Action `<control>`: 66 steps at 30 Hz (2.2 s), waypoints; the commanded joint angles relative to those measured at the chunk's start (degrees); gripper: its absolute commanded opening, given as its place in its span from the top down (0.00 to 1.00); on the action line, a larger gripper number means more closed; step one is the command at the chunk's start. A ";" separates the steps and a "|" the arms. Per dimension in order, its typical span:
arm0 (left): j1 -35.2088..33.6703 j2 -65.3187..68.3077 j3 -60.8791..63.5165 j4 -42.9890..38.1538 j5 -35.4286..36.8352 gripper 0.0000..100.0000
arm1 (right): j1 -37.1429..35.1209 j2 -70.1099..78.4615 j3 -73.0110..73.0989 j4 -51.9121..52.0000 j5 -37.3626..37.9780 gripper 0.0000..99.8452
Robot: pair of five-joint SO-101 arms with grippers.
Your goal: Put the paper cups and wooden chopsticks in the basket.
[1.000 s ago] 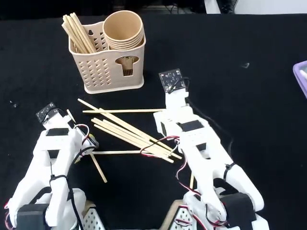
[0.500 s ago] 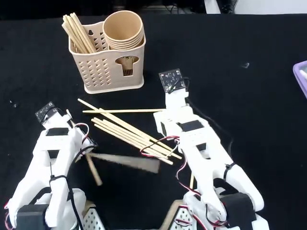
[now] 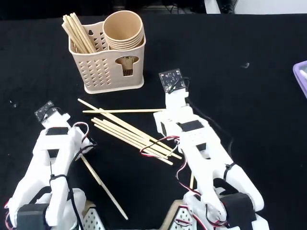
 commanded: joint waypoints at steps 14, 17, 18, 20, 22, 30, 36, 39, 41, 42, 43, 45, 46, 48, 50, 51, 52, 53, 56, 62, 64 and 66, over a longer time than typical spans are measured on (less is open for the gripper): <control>-14.46 -11.78 -16.13 -0.88 -3.78 0.97 | 0.88 -2.33 -0.66 -1.05 0.09 0.77; -17.01 -18.55 -18.15 -2.11 -3.87 0.97 | 0.88 -2.33 -0.66 -1.05 0.09 0.77; -17.89 -20.84 -18.24 -3.16 -4.31 0.97 | 0.88 -2.33 -0.66 -1.05 0.09 0.77; -19.56 -24.97 -18.15 -5.63 -6.77 0.97 | 0.88 -2.33 -0.66 -1.05 0.09 0.77; -20.97 -28.92 -16.92 -8.18 -10.81 0.97 | 0.88 -2.33 -0.66 -1.05 0.09 0.77; -21.32 -45.63 -4.44 -21.98 -23.82 0.97 | 0.88 -2.15 -0.66 -1.05 0.09 0.77; -20.88 -54.77 2.33 -38.42 -23.65 0.97 | 0.88 -1.98 -0.57 -1.05 0.09 0.77; -17.45 -54.68 2.24 -42.29 -24.09 0.97 | 0.88 -1.98 -0.48 -1.05 0.09 0.77; -14.64 -53.71 0.48 -42.55 -24.09 0.97 | 0.88 -1.98 -0.48 -1.05 0.09 0.77; -12.70 -52.75 -0.84 -42.55 -24.09 0.97 | 0.88 -1.98 -0.48 -1.05 0.09 0.77; -10.68 -51.34 -2.51 -42.55 -24.09 0.97 | 0.88 -1.98 -0.48 -1.05 0.09 0.77; -6.46 -47.21 -6.90 -42.46 -24.09 0.97 | 0.88 -1.98 -0.48 -1.05 0.09 0.77; -4.53 -44.48 -9.63 -42.46 -24.09 0.97 | 0.88 -1.98 -0.48 -1.05 0.09 0.77; -1.27 -37.80 -15.69 -42.46 -24.09 0.97 | 0.88 -1.98 -0.48 -1.05 0.09 0.77; 0.92 -30.15 -22.46 -42.46 -24.00 0.97 | 0.88 -1.98 -0.48 -1.05 0.09 0.77; 1.71 -26.29 -25.89 -42.46 -24.00 0.97 | 0.88 -1.98 -0.48 -1.05 0.09 0.77; 2.24 -22.77 -29.32 -42.46 -23.82 0.97 | 0.88 -1.98 -0.48 -1.05 0.09 0.77; 2.77 -19.43 -32.48 -42.46 -23.74 0.97 | 0.88 -1.98 -0.48 -1.05 0.09 0.77; 4.44 -11.78 -41.71 -42.46 -23.74 0.97 | 0.88 -2.33 -0.48 -1.05 0.09 0.77; 5.93 -1.05 -55.16 -42.46 -24.00 0.97 | 1.05 -2.33 -0.48 -1.05 0.09 0.77; 5.85 1.23 -58.59 -42.46 -24.00 0.97 | 1.05 -2.24 -0.48 -1.05 0.09 0.77; 5.58 3.43 -61.41 -42.46 -24.00 0.97 | 1.05 -2.15 -0.57 -1.05 0.09 0.77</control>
